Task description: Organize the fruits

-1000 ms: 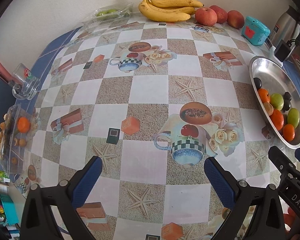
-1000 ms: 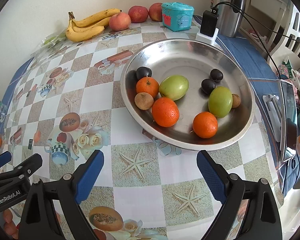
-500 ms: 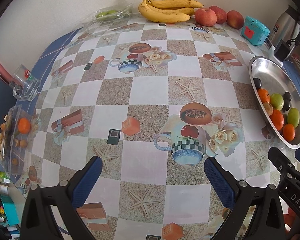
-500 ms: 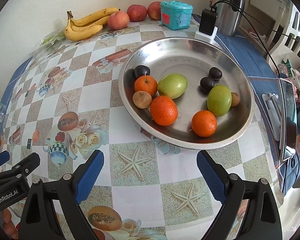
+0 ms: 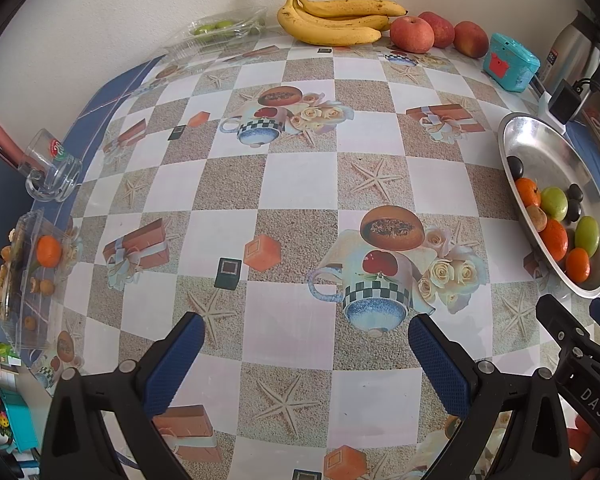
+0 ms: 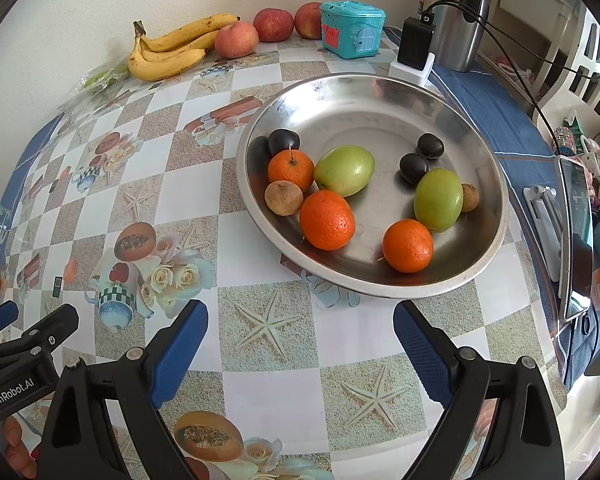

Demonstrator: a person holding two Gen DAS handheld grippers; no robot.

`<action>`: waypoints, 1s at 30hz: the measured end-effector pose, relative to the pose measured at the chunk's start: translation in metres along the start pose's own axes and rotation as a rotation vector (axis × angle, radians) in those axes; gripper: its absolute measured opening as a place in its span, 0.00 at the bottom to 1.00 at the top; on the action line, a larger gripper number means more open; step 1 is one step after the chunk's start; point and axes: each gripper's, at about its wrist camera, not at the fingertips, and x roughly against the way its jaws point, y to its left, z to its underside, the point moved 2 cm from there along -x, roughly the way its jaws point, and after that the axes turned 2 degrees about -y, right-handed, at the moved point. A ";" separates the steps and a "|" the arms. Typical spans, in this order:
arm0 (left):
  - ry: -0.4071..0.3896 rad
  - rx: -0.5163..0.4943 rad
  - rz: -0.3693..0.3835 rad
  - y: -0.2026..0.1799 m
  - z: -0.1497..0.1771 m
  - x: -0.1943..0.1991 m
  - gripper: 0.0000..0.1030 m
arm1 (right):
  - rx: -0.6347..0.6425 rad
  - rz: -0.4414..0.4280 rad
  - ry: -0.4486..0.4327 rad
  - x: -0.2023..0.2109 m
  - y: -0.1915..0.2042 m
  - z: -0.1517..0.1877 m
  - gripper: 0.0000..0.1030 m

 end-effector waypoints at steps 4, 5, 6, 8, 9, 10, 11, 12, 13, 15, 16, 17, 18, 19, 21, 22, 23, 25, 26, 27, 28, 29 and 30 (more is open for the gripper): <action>0.000 0.000 0.000 0.000 0.000 0.000 1.00 | 0.000 0.000 0.000 0.000 0.000 0.000 0.91; 0.000 -0.001 0.001 0.000 0.000 0.000 1.00 | 0.000 0.000 0.000 0.000 0.000 0.000 0.91; 0.000 -0.002 0.001 0.000 0.000 0.000 1.00 | 0.000 0.000 0.000 0.000 0.000 0.000 0.91; 0.000 -0.003 0.001 0.000 0.000 0.000 1.00 | 0.000 0.000 0.000 0.000 0.000 0.000 0.91; 0.001 -0.005 0.002 0.000 0.000 0.000 1.00 | 0.000 0.000 0.000 0.000 0.000 0.000 0.91; 0.002 -0.006 0.002 0.000 0.000 0.000 1.00 | 0.000 0.000 0.000 0.000 0.000 0.000 0.91; 0.002 -0.007 0.002 0.000 0.000 -0.001 1.00 | 0.000 0.000 0.000 0.000 0.000 0.000 0.91; 0.003 -0.008 0.002 0.000 0.000 -0.001 1.00 | 0.000 0.001 0.001 0.000 0.000 0.000 0.91; 0.004 -0.007 0.003 0.000 0.000 -0.001 1.00 | 0.001 0.000 0.001 0.000 0.000 0.000 0.91; 0.005 -0.006 0.002 -0.001 0.000 -0.001 1.00 | 0.001 0.000 0.001 0.000 0.000 0.000 0.91; 0.005 -0.006 0.001 0.000 0.001 -0.001 1.00 | 0.001 0.000 0.001 0.000 0.000 0.000 0.91; 0.006 -0.005 0.000 -0.001 0.000 -0.001 1.00 | 0.000 0.000 0.001 0.000 0.000 0.000 0.91; 0.006 -0.003 -0.001 -0.001 0.000 -0.001 1.00 | 0.001 0.000 0.001 0.000 0.000 0.000 0.91; 0.006 -0.002 -0.002 -0.001 0.001 -0.001 1.00 | 0.001 0.001 0.001 0.000 0.000 0.000 0.91; 0.006 0.000 -0.003 0.000 0.001 -0.002 1.00 | 0.001 0.000 0.001 0.000 0.000 0.000 0.91; 0.007 0.001 -0.003 0.000 0.001 -0.002 1.00 | 0.001 0.000 0.001 0.000 0.000 0.000 0.91; 0.007 0.001 -0.003 0.000 0.001 -0.002 1.00 | 0.001 0.000 0.001 0.000 0.000 0.000 0.91; 0.006 -0.001 -0.003 0.000 0.001 -0.002 1.00 | 0.001 0.000 0.001 0.000 0.000 0.000 0.91; 0.006 -0.001 -0.003 0.000 0.001 -0.002 1.00 | 0.001 0.000 0.001 0.000 0.000 0.000 0.91; 0.007 -0.001 -0.003 0.000 0.001 -0.002 1.00 | 0.001 0.001 0.001 0.000 0.000 0.000 0.91; 0.006 0.000 -0.003 0.000 0.001 -0.002 1.00 | 0.001 0.001 0.001 0.000 0.000 0.000 0.91; 0.006 0.000 -0.004 0.000 0.001 -0.002 1.00 | 0.001 0.001 0.001 0.000 0.000 0.000 0.91; 0.006 0.000 -0.004 0.000 0.001 -0.002 1.00 | 0.001 0.001 0.001 0.000 0.000 0.000 0.91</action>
